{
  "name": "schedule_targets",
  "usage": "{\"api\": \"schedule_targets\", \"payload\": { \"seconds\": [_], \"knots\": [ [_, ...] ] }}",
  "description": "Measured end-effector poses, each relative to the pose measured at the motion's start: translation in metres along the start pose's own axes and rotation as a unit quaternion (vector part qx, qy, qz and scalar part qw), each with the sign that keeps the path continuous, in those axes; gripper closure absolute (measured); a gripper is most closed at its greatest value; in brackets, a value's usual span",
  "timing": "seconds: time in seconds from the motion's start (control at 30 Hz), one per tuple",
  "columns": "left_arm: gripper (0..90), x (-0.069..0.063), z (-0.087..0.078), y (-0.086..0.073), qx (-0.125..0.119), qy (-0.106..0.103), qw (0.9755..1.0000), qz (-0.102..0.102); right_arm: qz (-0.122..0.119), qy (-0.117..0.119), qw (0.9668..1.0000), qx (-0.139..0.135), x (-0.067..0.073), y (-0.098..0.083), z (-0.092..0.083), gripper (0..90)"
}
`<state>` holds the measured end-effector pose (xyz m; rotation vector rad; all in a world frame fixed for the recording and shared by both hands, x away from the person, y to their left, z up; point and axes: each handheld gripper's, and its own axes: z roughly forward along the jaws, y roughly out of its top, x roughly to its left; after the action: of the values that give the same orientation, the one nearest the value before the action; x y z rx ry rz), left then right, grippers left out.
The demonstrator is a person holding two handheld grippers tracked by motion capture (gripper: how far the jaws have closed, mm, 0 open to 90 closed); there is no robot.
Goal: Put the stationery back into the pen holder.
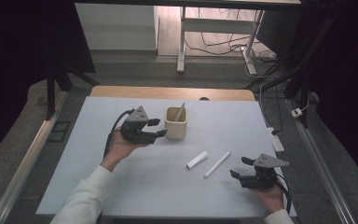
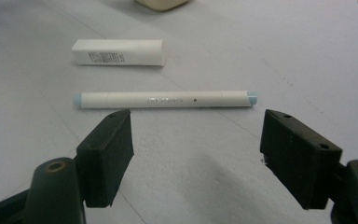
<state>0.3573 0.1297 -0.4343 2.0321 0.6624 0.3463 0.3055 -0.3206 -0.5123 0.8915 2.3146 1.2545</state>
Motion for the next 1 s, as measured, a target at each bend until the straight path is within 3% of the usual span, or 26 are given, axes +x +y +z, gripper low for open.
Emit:
{"api": "schedule_targets", "payload": {
  "seconds": [0.43, 0.7, 1.0],
  "knots": [
    [44.5, -0.025, -0.032, -0.045, 0.023, 0.022, 0.9995, 0.006, -0.009, 0.001, 1.0000, -0.001, 0.000, 0.002, -0.006, 27.5],
    [43.4, -0.027, -0.051, -0.071, 0.037, 0.033, 0.9987, -0.012, -0.025, -0.001, 0.9996, 0.017, -0.001, 0.006, -0.007, 29.1],
    [41.9, -0.032, -0.065, -0.097, 0.056, 0.046, 0.9972, -0.021, -0.049, 0.026, 0.9974, 0.045, -0.001, 0.014, -0.005, 29.9]
  ]
}}
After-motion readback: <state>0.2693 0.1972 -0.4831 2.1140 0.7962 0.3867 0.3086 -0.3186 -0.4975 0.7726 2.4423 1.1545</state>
